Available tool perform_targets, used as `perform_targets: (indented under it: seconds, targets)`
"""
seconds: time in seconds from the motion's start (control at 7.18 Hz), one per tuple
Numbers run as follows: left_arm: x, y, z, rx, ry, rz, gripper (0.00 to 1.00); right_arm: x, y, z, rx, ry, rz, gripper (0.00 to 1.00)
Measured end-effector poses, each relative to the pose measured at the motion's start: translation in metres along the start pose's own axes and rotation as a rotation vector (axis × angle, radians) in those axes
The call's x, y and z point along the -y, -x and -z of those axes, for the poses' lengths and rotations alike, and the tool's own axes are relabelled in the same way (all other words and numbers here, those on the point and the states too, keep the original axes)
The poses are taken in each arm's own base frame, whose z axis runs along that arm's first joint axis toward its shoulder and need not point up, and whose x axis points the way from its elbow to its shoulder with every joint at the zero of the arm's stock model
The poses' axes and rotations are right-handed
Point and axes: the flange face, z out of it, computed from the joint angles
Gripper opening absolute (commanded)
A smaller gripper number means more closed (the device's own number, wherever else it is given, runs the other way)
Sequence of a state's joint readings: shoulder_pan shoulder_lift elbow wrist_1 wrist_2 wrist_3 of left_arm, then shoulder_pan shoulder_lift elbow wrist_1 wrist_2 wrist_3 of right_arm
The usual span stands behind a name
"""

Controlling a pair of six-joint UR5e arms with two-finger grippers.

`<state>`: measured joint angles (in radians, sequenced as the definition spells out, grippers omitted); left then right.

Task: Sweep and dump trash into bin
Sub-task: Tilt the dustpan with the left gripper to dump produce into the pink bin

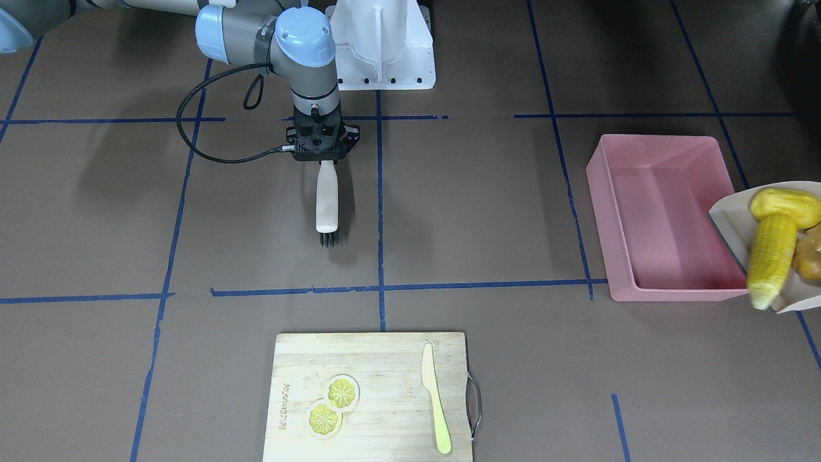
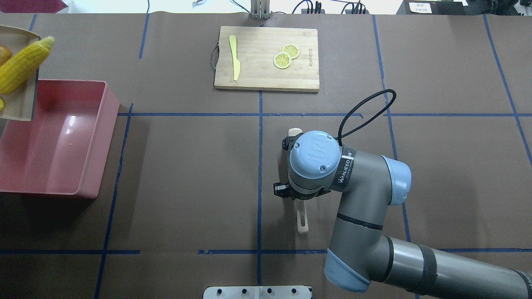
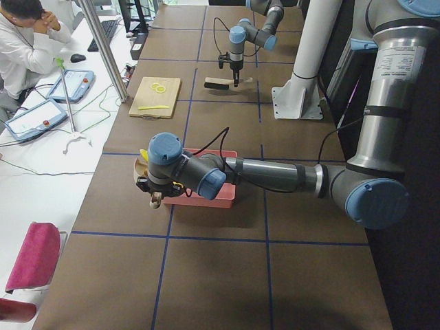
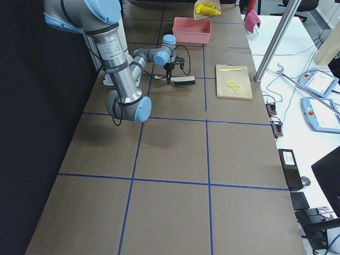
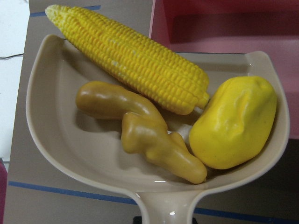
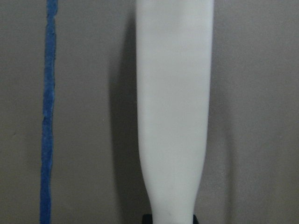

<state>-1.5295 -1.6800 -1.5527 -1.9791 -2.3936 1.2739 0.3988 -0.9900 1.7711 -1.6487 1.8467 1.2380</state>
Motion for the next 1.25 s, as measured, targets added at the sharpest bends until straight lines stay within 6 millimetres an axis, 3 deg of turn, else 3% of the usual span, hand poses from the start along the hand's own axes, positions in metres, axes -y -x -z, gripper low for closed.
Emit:
perform_targets:
  seconds: [0.42, 0.7, 0.84, 1.25]
  targets:
    - [0.012, 0.006, -0.003, -0.001, 0.005, -0.079, 0.0, -0.001, 0.0, 0.0, 0.003, 0.0, 0.002, 0.0]
    - [0.007, 0.009, 0.002, -0.008, 0.051, -0.045, 0.0, -0.001, 0.0, 0.0, 0.004, 0.0, 0.001, 0.0]
    - [0.007, 0.014, 0.009, -0.021, 0.106, -0.009, 0.0, -0.001, 0.0, 0.001, 0.004, 0.0, 0.001, 0.0]
    - [0.031, 0.034, 0.037, -0.039, 0.233, 0.033, 0.0, -0.003, 0.002, 0.001, 0.006, 0.001, 0.003, 0.0]
